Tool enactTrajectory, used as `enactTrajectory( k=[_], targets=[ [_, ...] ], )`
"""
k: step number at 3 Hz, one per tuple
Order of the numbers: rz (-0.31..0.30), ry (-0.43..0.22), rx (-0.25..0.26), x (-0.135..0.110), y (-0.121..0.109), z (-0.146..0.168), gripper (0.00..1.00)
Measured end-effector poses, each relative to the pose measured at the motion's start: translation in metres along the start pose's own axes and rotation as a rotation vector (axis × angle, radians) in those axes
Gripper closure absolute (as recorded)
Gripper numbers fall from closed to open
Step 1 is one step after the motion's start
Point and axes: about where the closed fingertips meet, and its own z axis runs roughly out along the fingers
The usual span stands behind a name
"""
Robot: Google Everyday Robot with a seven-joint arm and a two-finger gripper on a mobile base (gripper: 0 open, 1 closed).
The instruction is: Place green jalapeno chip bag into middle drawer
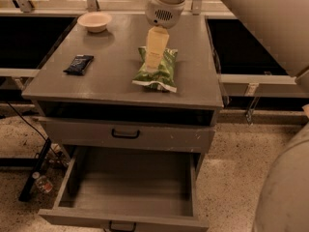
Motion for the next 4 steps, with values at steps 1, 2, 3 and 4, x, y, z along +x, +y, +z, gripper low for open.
enactTrajectory(
  k=[1,2,3,4],
  targets=[
    [0.018,0.017,-0.005,0.005,-0.007,0.022,0.00],
    [0.041,0.058,-0.019,0.014,-0.017,0.046,0.00],
    [0.076,0.103,-0.049,0.027,-0.034,0.086,0.00],
    [0.071,0.099,-0.048,0.025,-0.035,0.087,0.00]
  ],
)
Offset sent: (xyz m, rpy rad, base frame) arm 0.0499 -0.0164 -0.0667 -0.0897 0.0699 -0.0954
